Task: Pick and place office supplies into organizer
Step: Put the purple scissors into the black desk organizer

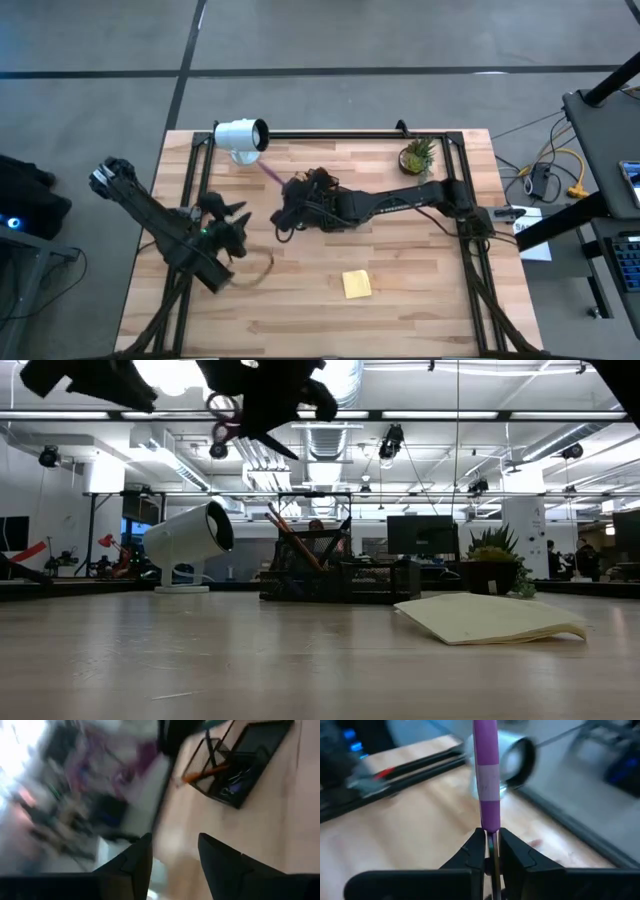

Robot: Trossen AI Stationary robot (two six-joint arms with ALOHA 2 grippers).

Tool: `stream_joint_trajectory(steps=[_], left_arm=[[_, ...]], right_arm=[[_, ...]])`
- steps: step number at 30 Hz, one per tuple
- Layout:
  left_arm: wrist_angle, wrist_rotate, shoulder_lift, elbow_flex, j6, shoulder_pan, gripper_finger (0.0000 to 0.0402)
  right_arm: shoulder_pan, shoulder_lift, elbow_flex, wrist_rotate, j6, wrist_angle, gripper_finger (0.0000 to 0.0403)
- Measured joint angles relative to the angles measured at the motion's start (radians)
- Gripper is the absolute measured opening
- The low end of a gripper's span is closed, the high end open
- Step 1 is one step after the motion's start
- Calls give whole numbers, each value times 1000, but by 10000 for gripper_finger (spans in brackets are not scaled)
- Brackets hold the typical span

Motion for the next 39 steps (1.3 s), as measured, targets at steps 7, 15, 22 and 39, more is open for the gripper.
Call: stream_joint_trajectory(steps=[7, 15, 22, 39], left_arm=[[1, 73, -128, -61, -442, 6, 144], [10, 50, -219, -85, -522, 5, 144], [13, -4, -233, -109, -521, 6, 144], [28, 10, -242, -175, -472, 6, 144]], right_arm=[[-49, -9, -86, 73, 5, 116, 24], [-117, -60, -329, 182, -17, 465, 25], [-164, -67, -472, 222, -21, 641, 26], [-178, -66, -711, 249, -174, 1020, 29]])
